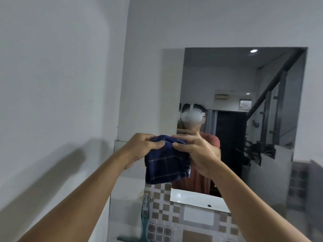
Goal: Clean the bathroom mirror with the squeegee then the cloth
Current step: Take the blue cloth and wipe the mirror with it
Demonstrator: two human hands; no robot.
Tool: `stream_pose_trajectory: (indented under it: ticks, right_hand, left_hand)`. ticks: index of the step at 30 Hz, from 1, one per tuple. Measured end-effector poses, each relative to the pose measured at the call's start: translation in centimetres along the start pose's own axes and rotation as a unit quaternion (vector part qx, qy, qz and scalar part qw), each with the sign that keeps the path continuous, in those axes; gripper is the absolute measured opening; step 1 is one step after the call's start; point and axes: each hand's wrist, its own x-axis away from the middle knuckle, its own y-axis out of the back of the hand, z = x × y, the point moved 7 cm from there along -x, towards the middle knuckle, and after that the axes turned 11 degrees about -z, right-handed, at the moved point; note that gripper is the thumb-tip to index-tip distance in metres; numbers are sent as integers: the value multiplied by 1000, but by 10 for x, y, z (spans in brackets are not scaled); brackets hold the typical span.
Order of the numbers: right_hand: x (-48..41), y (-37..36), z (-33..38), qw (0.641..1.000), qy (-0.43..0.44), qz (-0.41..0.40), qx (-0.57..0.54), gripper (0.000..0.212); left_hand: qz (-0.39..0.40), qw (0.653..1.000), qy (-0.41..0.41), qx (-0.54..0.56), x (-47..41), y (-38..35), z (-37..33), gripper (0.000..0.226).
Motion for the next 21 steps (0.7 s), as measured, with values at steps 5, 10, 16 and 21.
stream_pose_trajectory:
  ticks: [5,10,16,21]
  right_hand:
    - [14,44,30,998,22,-35,37,19]
    - [14,94,44,960,84,-194,182,45]
    - [49,118,83,855,234,-388,252,13]
    - [38,107,68,842,218,-340,357,71]
  left_hand:
    - [-11,995,-78,-57,1,-33,-44,2]
    - [9,992,-116,-46,-6,-69,-85,7]
    - [31,993,-112,-10,-26,-107,-130,11]
    - [49,992,-114,21,-42,-123,-160,8]
